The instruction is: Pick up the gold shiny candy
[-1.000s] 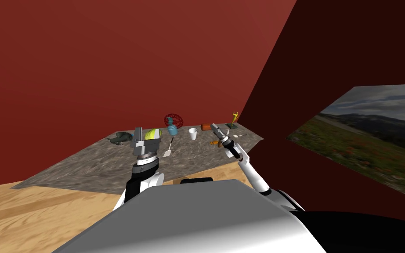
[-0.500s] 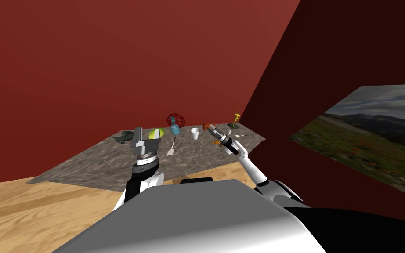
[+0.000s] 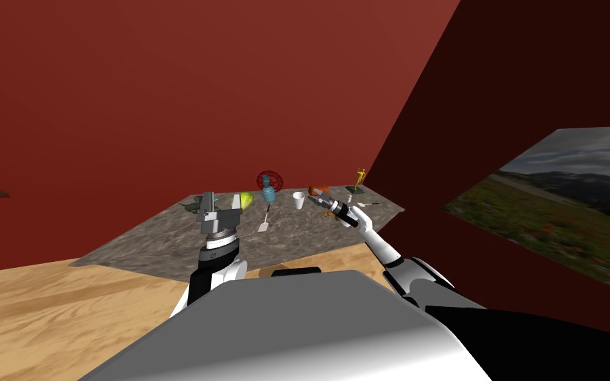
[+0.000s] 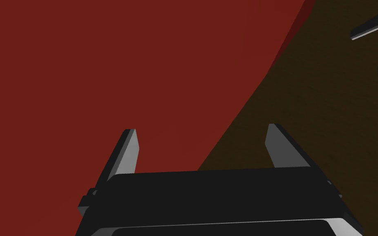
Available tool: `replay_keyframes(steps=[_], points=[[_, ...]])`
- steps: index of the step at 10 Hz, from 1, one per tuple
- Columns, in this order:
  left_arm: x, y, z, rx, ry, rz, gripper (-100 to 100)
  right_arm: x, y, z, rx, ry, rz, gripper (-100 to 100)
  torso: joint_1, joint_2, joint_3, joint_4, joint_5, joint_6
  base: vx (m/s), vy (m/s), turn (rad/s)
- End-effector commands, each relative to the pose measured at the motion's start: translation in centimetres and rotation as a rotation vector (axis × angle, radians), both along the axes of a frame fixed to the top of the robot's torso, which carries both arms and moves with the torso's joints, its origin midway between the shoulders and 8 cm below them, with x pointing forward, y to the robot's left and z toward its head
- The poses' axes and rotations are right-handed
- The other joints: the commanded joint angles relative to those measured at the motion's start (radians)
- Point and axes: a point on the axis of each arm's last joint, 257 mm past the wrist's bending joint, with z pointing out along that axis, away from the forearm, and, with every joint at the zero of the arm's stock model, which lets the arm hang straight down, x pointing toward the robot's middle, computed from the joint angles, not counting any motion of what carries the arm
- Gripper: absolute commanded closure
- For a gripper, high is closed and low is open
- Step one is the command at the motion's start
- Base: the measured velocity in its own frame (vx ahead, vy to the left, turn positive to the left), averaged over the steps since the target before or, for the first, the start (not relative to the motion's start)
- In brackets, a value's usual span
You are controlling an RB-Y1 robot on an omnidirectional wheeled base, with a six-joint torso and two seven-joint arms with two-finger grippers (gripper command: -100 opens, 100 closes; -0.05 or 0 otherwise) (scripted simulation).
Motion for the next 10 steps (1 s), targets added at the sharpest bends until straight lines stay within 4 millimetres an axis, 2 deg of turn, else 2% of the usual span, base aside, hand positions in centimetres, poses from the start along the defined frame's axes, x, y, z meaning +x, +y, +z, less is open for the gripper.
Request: replay_keyframes(steps=[1,4,8,10], points=[[0.0,0.0,0.0,0.000,0.000,0.000,0,0.7,-0.1,-1.4,-0.063,-0.006,-0.004,-100,0.000,0.000,0.000,0.000,0.000,0.000,-0.008,0.081,0.025],[0.0,0.0,0.0,0.000,0.000,0.000,0,1.4,0.2,-4.1,-0.246,-0.056,0.033,-100,0.000,0.000,0.000,0.000,0.000,0.000,-0.014,0.097,0.049],[0.0,0.0,0.0,0.000,0.000,0.000,0,2.5,-1.2,-8.6,-0.463,-0.075,0.056,-100,0.001,0.000,0.000,0.000,0.000,0.000,-0.020,0.112,0.046],[0.0,0.0,0.0,0.000,0.000,0.000,0,3.1,-2.1,-9.9,-0.492,-0.056,0.038,-100,0.000,0.000,0.000,0.000,0.000,0.001,-0.012,0.070,0.021]])
